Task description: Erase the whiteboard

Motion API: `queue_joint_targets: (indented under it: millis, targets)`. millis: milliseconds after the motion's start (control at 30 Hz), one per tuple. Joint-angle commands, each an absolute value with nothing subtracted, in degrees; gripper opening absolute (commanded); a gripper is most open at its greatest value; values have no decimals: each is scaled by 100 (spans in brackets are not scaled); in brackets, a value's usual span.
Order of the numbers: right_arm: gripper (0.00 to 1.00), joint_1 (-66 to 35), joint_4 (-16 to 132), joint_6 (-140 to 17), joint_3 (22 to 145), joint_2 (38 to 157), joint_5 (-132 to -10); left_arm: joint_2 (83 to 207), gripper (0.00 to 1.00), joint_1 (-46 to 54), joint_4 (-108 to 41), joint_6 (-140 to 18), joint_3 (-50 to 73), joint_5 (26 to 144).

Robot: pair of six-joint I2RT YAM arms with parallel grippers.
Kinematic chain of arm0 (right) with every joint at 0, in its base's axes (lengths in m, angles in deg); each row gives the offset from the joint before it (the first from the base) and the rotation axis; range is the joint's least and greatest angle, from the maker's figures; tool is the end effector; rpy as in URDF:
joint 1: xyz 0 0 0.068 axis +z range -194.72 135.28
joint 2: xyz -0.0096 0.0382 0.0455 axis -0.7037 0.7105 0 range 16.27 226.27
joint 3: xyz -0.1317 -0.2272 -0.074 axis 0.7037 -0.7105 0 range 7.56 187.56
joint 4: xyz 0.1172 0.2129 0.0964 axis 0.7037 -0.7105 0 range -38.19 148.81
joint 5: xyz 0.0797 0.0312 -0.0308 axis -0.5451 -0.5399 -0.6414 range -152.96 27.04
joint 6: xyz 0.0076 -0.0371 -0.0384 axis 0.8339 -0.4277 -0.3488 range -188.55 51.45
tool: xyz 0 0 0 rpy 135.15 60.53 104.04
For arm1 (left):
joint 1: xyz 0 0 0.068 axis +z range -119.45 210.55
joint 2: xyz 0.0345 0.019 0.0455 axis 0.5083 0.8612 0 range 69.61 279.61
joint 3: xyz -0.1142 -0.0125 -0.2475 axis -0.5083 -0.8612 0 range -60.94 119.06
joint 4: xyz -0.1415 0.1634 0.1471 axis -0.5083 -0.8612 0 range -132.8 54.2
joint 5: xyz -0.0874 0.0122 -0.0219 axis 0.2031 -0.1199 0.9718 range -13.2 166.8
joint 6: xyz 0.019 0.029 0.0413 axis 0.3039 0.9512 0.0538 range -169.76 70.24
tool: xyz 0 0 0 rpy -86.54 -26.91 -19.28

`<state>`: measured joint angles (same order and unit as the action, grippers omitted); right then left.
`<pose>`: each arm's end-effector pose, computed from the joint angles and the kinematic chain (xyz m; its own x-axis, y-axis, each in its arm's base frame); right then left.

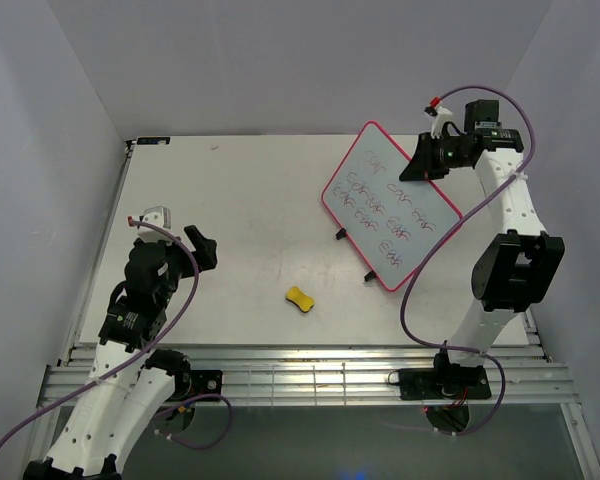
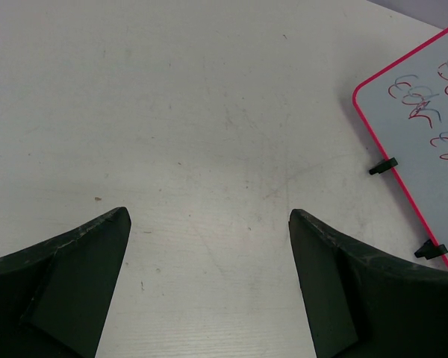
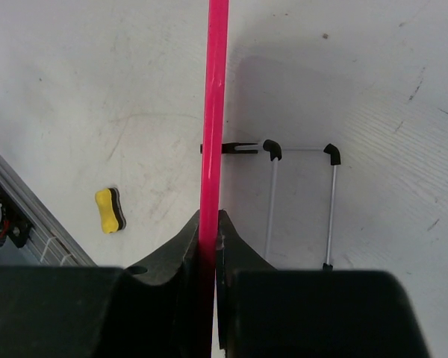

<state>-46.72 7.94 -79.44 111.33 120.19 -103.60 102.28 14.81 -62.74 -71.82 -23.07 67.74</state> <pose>0.3928 0.0095 0.3506 -0.6906 -0.1195 -0.7133 -0.5230 0.7638 0.3783 0.1340 -0.0320 0.2976 -0.3779 -0.2789 -0.8828 -0.0162 0.9554 -0.2949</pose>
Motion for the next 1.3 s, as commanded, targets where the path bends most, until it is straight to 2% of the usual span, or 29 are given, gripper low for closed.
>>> queue_joint_targets:
  millis: [0, 367, 733, 867, 933, 1067, 1200, 1267]
  targets:
    - [8, -4543, 784, -8042, 11074, 11708, -10269, 10187, 98, 1456, -6200, -7147, -2341, 6705]
    - [8, -4042, 617, -7409, 11873, 11374, -9443, 10152, 98, 1456, -6226, -7164, -2350, 6608]
    - [8, -4007, 1169, -6952, 12033, 10654, -9723, 10134, 98, 1456, -6235, -7208, -2341, 6485]
    - [8, -3797, 2048, -6434, 11375, 10241, -10451, 10117, 98, 1456, -6270, -7278, -2332, 6293]
    - [8, -3621, 2321, -6206, 11102, 10005, -10436, 10117, 98, 1456, -6287, -7366, -2324, 6187]
    - [8, -2919, 2532, -6055, 10374, 9626, -8797, 10152, 98, 1456, -6366, -7594, -2210, 5984]
    - [8, -2653, 2787, -5888, 9459, 9030, -8160, 10108, 98, 1456, -6367, -7692, -2104, 6247]
    - [8, -2557, 2884, -5835, 8898, 8800, -8028, 10239, 98, 1456, -6296, -7482, -2086, 6974]
